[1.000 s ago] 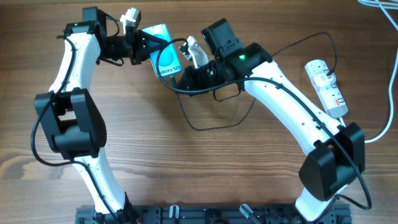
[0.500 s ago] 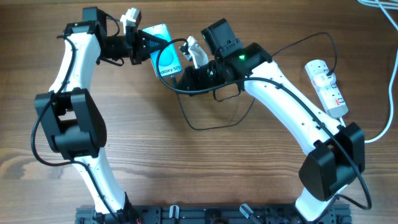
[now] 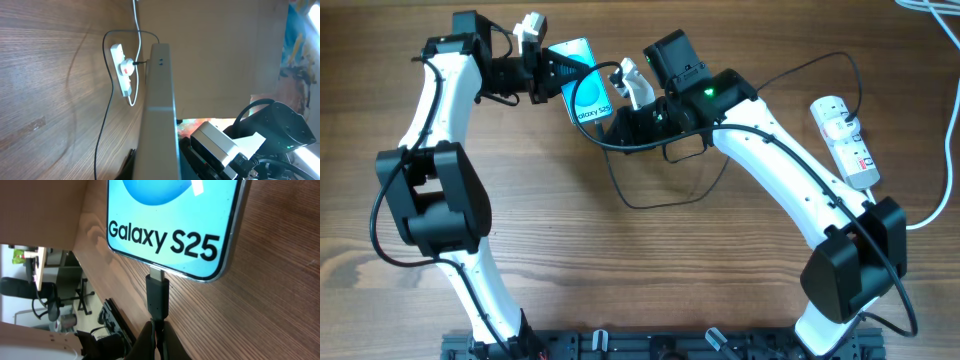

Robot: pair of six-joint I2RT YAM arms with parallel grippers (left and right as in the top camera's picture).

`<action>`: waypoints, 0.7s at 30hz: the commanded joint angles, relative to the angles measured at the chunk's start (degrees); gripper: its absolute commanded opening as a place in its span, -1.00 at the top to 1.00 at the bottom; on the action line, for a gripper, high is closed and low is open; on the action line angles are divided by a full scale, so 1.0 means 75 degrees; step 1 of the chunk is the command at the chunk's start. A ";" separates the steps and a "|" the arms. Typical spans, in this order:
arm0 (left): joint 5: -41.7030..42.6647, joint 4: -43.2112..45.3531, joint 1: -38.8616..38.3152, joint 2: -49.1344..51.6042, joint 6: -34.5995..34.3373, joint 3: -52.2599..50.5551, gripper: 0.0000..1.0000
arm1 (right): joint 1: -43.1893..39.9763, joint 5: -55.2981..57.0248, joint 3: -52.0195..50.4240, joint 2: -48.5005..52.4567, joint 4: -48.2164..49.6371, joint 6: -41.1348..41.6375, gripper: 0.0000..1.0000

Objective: Plug charger to phone and switch on socket

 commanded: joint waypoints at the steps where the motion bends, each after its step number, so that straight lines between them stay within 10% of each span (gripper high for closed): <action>1: 0.0248 -0.0006 -0.0076 -0.0169 0.0140 0.0058 0.92 | 0.0052 -0.0009 -0.0038 -0.0157 0.0047 0.0029 0.91; 21: 0.0248 -0.0003 -0.0012 -0.0169 -0.0093 0.0058 0.92 | 0.0073 -0.0003 -0.0041 -0.0157 -0.0017 0.0020 0.91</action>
